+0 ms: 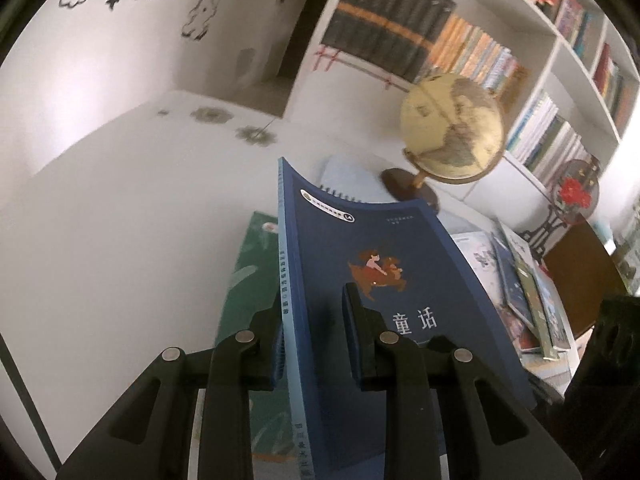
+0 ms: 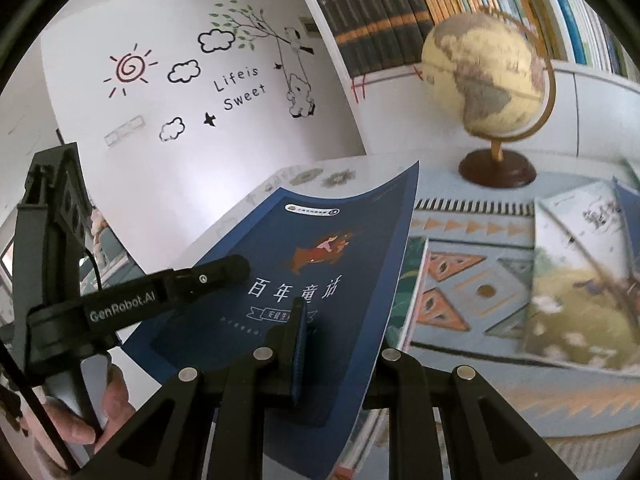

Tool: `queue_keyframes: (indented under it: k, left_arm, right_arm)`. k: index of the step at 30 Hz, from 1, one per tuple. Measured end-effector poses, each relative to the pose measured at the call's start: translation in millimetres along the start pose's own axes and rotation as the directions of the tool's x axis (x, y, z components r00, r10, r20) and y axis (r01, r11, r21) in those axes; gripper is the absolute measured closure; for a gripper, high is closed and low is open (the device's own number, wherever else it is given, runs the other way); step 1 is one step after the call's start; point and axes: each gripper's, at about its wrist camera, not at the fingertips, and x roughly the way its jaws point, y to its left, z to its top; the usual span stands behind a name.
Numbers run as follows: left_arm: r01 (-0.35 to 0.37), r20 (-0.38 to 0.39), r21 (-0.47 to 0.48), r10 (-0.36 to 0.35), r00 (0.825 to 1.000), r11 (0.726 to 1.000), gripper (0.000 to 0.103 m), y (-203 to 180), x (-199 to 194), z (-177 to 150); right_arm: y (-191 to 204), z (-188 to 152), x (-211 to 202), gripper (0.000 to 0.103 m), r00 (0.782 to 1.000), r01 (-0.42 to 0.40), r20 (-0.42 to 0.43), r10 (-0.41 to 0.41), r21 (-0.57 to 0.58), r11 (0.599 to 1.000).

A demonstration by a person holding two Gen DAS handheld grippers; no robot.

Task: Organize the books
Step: 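Carry the blue book onto the green stack and open the left tool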

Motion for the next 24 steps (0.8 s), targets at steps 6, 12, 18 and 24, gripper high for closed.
queue_keyframes:
  k: [6, 12, 18, 24]
  left_arm:
    - [-0.042, -0.067, -0.022, 0.041, 0.997, 0.999, 0.082, 14, 24, -4]
    - [-0.063, -0.101, -0.042, 0.058, 0.993, 0.997, 0.082, 22, 35, -8]
    - [-0.065, -0.13, -0.073, 0.056, 0.99, 0.995, 0.078, 31, 41, -13]
    - [-0.07, -0.131, -0.096, 0.057, 0.99, 0.993, 0.078, 36, 42, -14]
  right_arm:
    - [3, -16, 23, 0.085, 0.999, 0.048, -0.012, -0.048, -0.008, 0.999]
    - [-2, -23, 32, 0.085, 0.999, 0.046, -0.026, -0.046, 0.008, 0.999]
    - [-5, -26, 37, 0.085, 0.997, 0.028, -0.071, -0.025, 0.033, 0.999]
    - [-4, -28, 43, 0.084, 0.994, 0.011, -0.105, -0.007, 0.039, 0.999]
